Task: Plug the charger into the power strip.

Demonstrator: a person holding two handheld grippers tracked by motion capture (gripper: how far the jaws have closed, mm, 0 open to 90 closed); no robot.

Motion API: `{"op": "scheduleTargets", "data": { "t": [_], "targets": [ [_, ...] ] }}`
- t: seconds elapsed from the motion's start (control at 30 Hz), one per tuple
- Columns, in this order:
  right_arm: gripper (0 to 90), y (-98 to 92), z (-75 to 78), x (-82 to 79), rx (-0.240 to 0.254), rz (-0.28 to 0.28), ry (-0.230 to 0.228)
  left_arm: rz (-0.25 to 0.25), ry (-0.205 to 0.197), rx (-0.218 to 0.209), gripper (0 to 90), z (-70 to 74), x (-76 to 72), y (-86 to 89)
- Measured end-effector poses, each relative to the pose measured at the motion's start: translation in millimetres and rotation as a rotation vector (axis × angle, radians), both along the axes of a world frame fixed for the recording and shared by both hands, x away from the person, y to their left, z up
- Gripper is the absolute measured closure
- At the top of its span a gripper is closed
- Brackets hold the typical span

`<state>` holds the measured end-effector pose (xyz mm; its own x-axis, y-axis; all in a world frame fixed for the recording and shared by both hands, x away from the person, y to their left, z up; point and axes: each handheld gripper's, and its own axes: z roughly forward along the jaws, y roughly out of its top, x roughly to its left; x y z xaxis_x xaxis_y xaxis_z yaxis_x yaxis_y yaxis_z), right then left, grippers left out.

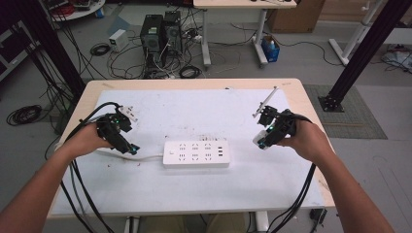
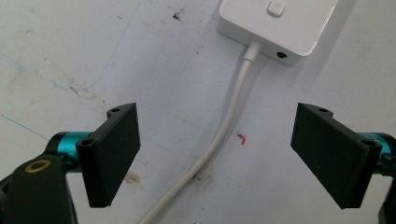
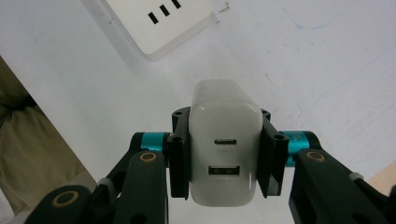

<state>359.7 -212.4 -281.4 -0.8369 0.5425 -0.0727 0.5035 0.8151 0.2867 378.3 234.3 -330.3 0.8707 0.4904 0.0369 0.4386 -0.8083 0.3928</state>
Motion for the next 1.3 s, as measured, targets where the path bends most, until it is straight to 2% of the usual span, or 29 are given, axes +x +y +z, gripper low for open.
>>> {"op": "scheduleTargets", "data": {
  "t": [0.13,0.27,0.33,0.57,0.7,0.77,0.9,1.0,1.17,1.3],
  "targets": [
    [62.3,12.1,0.0,5.3,-0.014,0.028,0.0,-0.013,-0.002,0.01,15.8,-3.1,2.3,-0.6],
    [62.3,26.2,2.8,10.8,-0.016,0.056,-0.006,-0.001,-0.006,0.004,15.8,-7.5,2.4,-2.1],
    [62.3,34.2,4.3,13.8,-0.015,0.071,-0.005,-0.015,-0.007,0.013,15.9,-8.7,2.8,-2.7],
    [62.4,65.2,2.5,23.2,-0.049,0.144,-0.002,-0.028,-0.014,0.011,15.8,-13.7,1.4,-5.5],
    [62.4,81.7,1.2,26.2,-0.042,0.185,0.008,-0.028,-0.012,0.006,15.8,-15.0,1.5,-3.7],
    [62.3,89.8,-1.3,27.4,-0.047,0.209,0.011,-0.031,-0.011,0.0,15.9,-16.4,1.1,-3.7],
    [62.3,104.7,-8.7,31.2,-0.052,0.231,0.049,-0.035,-0.01,-0.001,15.9,-19.8,0.5,-5.0],
    [62.3,113.7,-15.3,34.2,-0.05,0.276,0.043,-0.04,-0.006,0.006,15.9,-21.6,1.7,-5.6],
    [62.3,127.5,-27.8,37.6,-0.082,0.315,0.059,-0.041,-0.01,-0.005,15.8,-22.2,1.7,-7.6],
    [62.3,138.3,-37.7,41.0,-0.111,0.367,0.07,-0.043,-0.008,-0.005,15.8,-24.7,1.6,-8.7]
  ]
}}
